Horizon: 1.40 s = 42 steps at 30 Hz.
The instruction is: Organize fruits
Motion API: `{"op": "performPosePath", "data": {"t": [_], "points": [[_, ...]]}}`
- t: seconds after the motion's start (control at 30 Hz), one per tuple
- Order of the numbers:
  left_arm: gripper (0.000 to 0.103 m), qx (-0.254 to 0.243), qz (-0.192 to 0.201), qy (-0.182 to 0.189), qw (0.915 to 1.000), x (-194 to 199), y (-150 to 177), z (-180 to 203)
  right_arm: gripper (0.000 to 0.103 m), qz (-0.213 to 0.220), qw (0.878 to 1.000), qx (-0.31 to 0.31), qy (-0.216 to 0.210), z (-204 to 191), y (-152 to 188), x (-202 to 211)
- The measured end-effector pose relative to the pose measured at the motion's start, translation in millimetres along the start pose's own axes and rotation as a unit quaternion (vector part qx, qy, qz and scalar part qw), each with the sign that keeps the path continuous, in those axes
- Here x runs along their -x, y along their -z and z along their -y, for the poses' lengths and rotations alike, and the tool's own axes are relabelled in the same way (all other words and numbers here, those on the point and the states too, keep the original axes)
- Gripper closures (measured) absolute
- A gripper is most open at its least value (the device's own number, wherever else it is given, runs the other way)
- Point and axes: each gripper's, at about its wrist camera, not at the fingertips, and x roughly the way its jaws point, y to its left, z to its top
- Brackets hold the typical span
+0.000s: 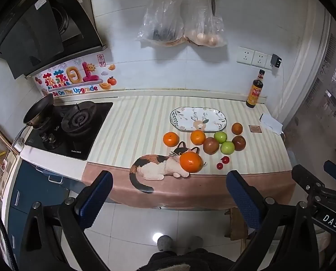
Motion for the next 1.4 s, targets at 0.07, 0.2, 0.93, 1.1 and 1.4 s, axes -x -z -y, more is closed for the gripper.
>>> {"op": "performPosePath", "data": {"t": [0.07, 0.2, 0.93, 1.1, 1.4], "points": [[0.0, 0.001, 0.0, 0.0, 1.0, 0, 1, 0, 0.0, -0.001, 1.0, -0.001, 0.0, 0, 0, -1], [0.0, 0.004, 0.003, 0.0, 1.0, 4, 2, -2, 0.0, -0.002, 1.0, 0.0, 0.001, -1, -1, -2], [0.0, -0.004, -0.007, -0.001, 1.0, -9, -11, -2, 0.0, 0.001, 1.0, -0.002, 0.004, 0, -6, -7], [0.0, -0.003, -0.006, -0.001, 1.0, -8, -10, -2, 0.0, 0.001, 1.0, -0.002, 0.004, 1, -7, -6], [0.0, -0.003, -0.005, -0.001, 1.0, -9, -10, -1, 0.0, 0.002, 1.0, -0.005, 0.005, 1, -9, -6]]}}
